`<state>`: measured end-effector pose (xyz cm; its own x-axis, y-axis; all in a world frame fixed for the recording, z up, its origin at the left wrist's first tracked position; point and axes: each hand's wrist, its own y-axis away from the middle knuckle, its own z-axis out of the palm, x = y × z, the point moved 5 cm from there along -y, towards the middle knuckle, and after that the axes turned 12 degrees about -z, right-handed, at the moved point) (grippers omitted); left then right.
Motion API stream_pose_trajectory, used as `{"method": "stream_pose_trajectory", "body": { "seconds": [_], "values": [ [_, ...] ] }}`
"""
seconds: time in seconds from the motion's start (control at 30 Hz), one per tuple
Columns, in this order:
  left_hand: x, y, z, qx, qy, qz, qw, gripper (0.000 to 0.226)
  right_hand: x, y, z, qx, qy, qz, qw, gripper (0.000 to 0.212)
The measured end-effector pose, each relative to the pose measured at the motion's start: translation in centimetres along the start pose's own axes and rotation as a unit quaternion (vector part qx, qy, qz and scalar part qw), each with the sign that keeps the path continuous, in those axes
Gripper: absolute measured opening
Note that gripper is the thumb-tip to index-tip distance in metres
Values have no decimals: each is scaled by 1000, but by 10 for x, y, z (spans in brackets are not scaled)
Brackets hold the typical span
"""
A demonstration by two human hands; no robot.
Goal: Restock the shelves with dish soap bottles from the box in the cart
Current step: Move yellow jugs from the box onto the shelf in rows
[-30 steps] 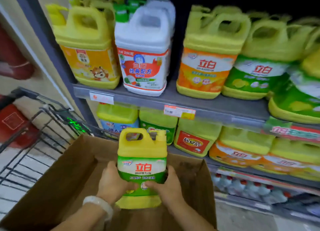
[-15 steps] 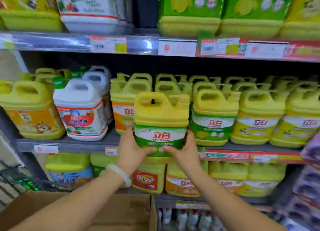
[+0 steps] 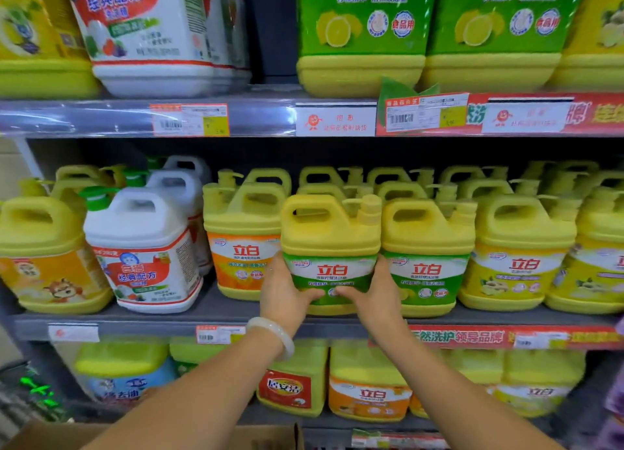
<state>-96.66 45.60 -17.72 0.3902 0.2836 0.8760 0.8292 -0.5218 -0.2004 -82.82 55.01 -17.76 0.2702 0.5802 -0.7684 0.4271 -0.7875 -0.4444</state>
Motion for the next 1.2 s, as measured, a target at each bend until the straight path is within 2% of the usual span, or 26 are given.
{"method": "stream_pose_trajectory", "body": {
  "seconds": [0.2, 0.27, 0.37, 0.43, 0.57, 0.7, 0.83, 0.93, 1.03, 1.1, 1.2],
  "values": [
    [-12, -4, 10, -15, 3, -13, 1000, 78, 5, -2, 4, -16, 48, 3, 999, 67],
    [-11, -7, 12, -24, -2, -11, 1000, 77, 4, -7, 3, -36, 105, 12, 994, 69],
    [-9, -10, 15, -40, -27, -17, 999, 80, 2, -11, 2, -99, 231, 55, 966, 75],
    [-8, -10, 17, -43, -40, -31, 998, 85, 0, -11, 2, -119, 272, 62, 953, 73],
    [-5, -9, 17, -46, -81, -50, 994, 90, -1, -11, 2, -116, 295, 66, 946, 69],
    [-8, -7, 16, -74, -96, -46, 992, 83, 1, -7, 1, -125, 312, 87, 938, 65],
    [-33, 4, -5, -71, -66, -42, 994, 73, -4, 9, 13, -203, 336, 74, 917, 47],
    [-56, 3, -38, 2, -48, -33, 998, 68, -15, 19, 49, -258, 274, 0, 927, 41],
    [-74, -11, -70, 51, -40, -60, 996, 75, -36, 32, 92, -288, 110, -25, 951, 63],
    [-83, -23, -81, 32, -55, -69, 996, 87, -50, 37, 115, -291, 28, -28, 956, 76],
    [-93, -42, -85, -26, -48, -63, 997, 98, -60, 35, 141, -235, -14, -25, 972, 88]
  ]
}}
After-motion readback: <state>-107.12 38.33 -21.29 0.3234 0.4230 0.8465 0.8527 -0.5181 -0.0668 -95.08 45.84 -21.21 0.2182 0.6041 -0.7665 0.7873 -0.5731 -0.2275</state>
